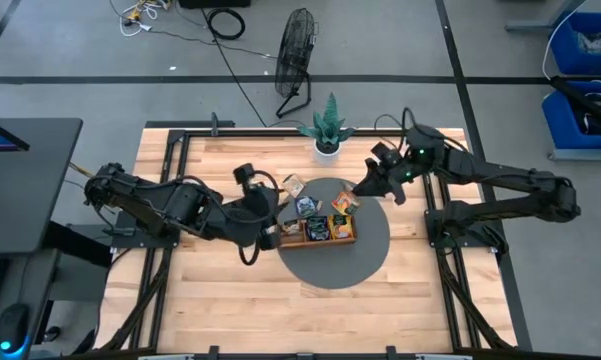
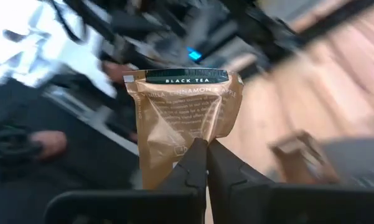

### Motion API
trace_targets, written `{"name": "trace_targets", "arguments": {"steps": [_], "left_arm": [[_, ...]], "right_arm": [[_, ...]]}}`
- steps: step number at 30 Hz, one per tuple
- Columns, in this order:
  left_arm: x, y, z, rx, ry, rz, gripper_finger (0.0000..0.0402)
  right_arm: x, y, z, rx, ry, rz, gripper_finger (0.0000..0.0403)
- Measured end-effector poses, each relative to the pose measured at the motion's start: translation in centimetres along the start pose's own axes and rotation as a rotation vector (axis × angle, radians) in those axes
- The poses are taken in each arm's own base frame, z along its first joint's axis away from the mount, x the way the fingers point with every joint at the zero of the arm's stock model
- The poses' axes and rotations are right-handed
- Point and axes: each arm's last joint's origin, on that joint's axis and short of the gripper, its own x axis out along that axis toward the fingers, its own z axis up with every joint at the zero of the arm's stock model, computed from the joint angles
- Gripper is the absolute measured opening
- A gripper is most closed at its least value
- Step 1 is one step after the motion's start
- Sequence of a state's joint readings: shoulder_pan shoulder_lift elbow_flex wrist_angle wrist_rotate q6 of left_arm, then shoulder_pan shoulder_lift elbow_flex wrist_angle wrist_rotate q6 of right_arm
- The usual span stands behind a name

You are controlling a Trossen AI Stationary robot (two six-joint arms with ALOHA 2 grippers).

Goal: Pick & Place Tea
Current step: Put the brown tea bag into the left section of the wooden organizer

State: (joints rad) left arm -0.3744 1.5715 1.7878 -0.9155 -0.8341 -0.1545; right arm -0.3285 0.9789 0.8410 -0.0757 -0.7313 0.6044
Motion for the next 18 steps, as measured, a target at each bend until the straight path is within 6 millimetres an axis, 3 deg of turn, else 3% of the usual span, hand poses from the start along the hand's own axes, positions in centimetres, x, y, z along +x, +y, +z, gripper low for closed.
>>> {"name": "trace_targets", "arguments": {"steps": [7, 18], "left_arm": [[0.0, 0.1, 2.7, 0.202, -0.203, -0.008, 0.0131], [1.2, 0.7, 3.5, 0.212, -0.318, -0.335, 0.0131]], "right_arm": [[1.1, 1.1, 0.2, -0.003, -0.01, 0.108, 0.0], [3.6, 3.1, -0.7, 0.006, 0.03, 0.247, 0.0]]}}
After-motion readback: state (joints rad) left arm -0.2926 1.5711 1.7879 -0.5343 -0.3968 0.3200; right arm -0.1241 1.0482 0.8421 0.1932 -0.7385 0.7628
